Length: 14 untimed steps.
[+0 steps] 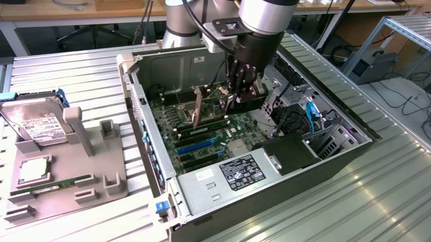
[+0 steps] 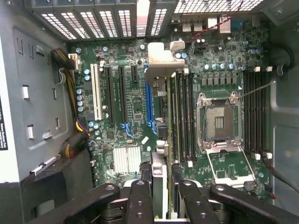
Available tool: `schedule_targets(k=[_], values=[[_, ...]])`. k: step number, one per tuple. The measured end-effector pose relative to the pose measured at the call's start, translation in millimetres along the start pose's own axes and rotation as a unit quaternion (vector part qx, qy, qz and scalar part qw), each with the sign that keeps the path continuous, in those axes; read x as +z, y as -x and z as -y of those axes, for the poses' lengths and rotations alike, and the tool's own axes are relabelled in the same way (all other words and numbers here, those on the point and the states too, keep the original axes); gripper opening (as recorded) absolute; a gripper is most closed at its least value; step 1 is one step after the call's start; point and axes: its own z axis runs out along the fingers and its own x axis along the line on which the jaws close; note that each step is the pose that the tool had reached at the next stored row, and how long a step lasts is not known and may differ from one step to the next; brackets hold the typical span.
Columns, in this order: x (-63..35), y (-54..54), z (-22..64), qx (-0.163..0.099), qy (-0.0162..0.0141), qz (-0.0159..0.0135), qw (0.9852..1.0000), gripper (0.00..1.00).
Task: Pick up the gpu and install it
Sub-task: 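Insert the gpu into the slot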
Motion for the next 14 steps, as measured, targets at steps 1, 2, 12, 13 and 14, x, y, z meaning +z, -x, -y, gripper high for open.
schedule_targets(k=[1, 2, 12, 13, 14], values=[[0.1, -0.3, -0.1, 0.0, 0.0, 0.0001, 1.0, 0.27], [0.2, -0.8, -0.3, 0.0, 0.0, 0.0, 1.0, 0.27], [1.2, -4.0, -1.1, 0.0, 0.0, 0.0, 1.0, 0.27], [1.3, -4.3, -1.2, 0.0, 0.0, 0.0001, 1.0, 0.27], [1.5, -5.1, -1.6, 0.0, 0.0, 0.0, 1.0, 0.27]])
